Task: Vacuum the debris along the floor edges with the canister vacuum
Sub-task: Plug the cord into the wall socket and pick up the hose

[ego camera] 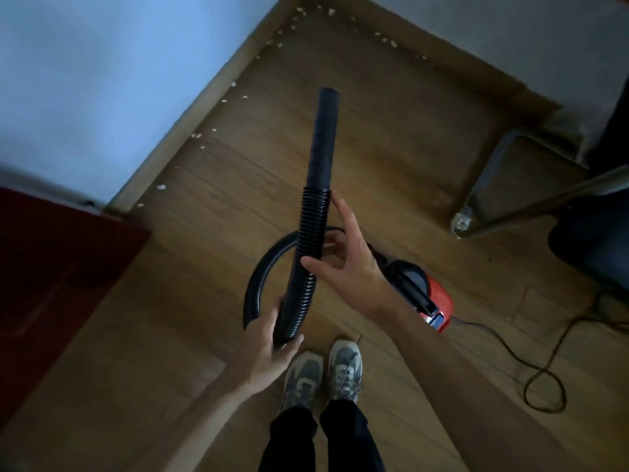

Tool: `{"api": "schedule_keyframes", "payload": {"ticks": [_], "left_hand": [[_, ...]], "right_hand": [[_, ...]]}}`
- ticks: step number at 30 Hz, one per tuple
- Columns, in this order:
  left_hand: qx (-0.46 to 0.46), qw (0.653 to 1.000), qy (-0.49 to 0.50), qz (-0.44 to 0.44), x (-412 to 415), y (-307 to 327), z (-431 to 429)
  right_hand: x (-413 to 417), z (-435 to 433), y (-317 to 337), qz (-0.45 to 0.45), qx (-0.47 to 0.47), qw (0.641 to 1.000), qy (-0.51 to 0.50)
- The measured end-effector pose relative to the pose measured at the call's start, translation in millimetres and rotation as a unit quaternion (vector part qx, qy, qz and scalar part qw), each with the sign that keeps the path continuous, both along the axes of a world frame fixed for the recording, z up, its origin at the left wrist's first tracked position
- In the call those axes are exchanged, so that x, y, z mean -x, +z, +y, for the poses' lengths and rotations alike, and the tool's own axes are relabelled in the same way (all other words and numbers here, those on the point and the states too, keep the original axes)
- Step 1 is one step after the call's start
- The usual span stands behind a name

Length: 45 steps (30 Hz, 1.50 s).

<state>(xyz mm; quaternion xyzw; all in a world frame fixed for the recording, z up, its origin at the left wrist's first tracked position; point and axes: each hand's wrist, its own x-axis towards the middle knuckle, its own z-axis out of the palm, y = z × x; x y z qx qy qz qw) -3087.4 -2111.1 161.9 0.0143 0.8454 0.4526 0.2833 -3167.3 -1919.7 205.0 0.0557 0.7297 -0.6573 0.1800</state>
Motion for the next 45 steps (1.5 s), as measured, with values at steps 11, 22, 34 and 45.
{"api": "schedule_keyframes", "payload": {"ticks": [11,22,34,45], "left_hand": [[-0.119,0.958,0.259,-0.005,8,18,-46],[-0.213,0.934,0.283,-0.054,5,19,-112],[-0.174,0.962,0.209,-0.033,14,14,-200],[-0.234,0.946,0.213,-0.079,27,4,-222]], "right_hand": [[79,-102,22,0.011,0.043,0.977,0.208],[109,-185,-8,-0.165,0.054,0.953,0.247],[122,-274,-37,-0.241,-0.022,0.924,0.295],[132,-301,-58,-0.311,-0.036,0.902,0.299]]}}
